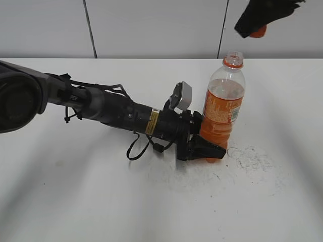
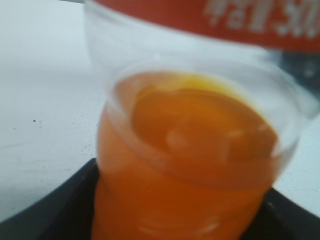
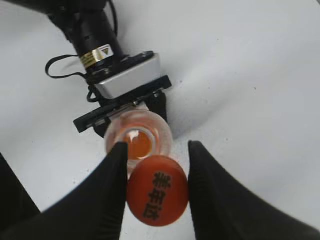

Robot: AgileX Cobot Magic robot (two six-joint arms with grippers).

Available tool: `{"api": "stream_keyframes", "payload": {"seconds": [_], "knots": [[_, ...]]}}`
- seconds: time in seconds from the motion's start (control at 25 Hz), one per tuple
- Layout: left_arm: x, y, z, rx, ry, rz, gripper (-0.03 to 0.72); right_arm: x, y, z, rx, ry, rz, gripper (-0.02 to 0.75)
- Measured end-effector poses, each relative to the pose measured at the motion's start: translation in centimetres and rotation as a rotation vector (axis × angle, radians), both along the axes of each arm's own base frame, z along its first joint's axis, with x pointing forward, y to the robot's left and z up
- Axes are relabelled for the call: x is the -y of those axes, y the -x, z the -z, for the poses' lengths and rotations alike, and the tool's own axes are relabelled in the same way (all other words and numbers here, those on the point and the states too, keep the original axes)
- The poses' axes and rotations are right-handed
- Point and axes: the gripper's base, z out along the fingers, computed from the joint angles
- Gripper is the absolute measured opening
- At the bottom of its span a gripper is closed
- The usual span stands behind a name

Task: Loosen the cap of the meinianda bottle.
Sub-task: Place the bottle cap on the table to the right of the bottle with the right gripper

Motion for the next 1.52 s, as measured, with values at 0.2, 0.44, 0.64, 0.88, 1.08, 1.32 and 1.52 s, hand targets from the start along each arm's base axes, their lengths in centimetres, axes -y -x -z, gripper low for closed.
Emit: {"api": "stream_keyframes", "payload": {"seconds": [0.2, 0.44, 0.64, 0.88, 1.08, 1.32, 1.52], "knots": [[0.0, 0.0, 0.0, 0.0, 0.0, 0.0, 0.55, 4.2, -0.3, -1.2, -0.037, -0.046, 0.271, 0.272], [0.0, 0.0, 0.0, 0.0, 0.001, 0.002, 0.55, 7.9, 1.2, 2.3, -0.183, -0.04, 0.458, 0.272], [0.0, 0.0, 0.0, 0.0, 0.001, 0.003, 0.55, 8.9, 3.2, 9.1, -0.288, -0.017, 0.559, 0.272], [0.0, 0.0, 0.0, 0.0, 0.001, 0.004, 0.55, 9.6, 5.1, 15.9, -0.244, -0.005, 0.685, 0.272], [0.0, 0.0, 0.0, 0.0, 0.001, 0.004, 0.55, 9.3, 5.4, 18.7, -0.15, -0.051, 0.788, 0.272], [0.0, 0.0, 0.0, 0.0, 0.001, 0.004, 0.55, 7.1, 4.4, 22.2, -0.113, -0.015, 0.758, 0.272], [0.0, 0.0, 0.0, 0.002, 0.001, 0.004, 0.55, 6.8, 4.1, 24.7, -0.165, 0.023, 0.758, 0.272]]}}
